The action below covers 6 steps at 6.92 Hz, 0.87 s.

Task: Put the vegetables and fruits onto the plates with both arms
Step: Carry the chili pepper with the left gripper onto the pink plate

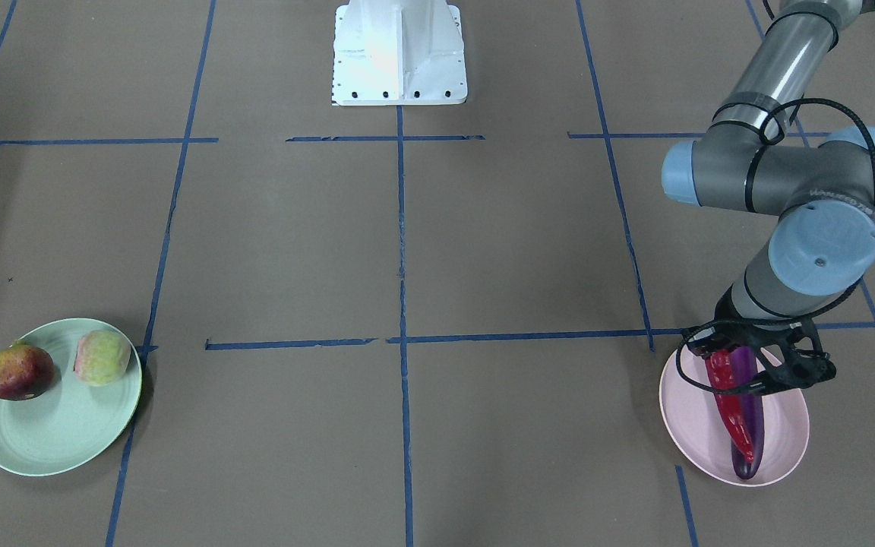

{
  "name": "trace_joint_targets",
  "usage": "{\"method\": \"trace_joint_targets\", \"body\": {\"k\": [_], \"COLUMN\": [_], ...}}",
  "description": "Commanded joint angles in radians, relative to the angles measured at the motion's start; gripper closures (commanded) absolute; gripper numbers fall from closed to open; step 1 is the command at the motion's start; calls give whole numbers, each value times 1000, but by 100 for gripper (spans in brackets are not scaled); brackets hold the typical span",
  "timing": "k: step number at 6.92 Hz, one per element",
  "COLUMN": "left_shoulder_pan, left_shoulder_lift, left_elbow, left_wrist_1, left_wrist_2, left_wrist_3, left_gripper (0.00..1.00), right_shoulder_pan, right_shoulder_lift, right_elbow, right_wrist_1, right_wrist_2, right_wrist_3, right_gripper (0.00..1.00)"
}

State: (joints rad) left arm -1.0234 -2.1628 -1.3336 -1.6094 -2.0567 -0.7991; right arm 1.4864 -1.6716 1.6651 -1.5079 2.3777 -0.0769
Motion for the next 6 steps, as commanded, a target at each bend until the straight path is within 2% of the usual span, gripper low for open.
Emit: {"method": "trace_joint_targets", "body": {"k": [1, 2, 3, 4, 6], "left_shoulder_pan": [-6, -4, -24, -71, -235], "left_shoulder_lift": [9, 53, 120, 176, 370], "left_elbow": [-16, -73, -158, -242, -459], "left_wrist_1": [-43, -40, -11, 61, 266], "left_wrist_2": [-13, -72, -121, -129, -129], "left_wrist_3": [26, 73, 200, 307, 681], "left_gripper": [0, 0, 0, 0, 0], "right_shoulder_pan": [0, 0, -2, 0, 0], "right_shoulder_lift": [0, 1, 3, 3, 1], "right_elbow": [2, 1, 1, -1, -2], "right_wrist_1": [0, 0, 0, 0, 0], "right_wrist_2": [0, 0, -2, -2, -2], "right_wrist_3": [0, 2, 2, 3, 3], "right_gripper": [0, 0, 0, 0, 0]}}
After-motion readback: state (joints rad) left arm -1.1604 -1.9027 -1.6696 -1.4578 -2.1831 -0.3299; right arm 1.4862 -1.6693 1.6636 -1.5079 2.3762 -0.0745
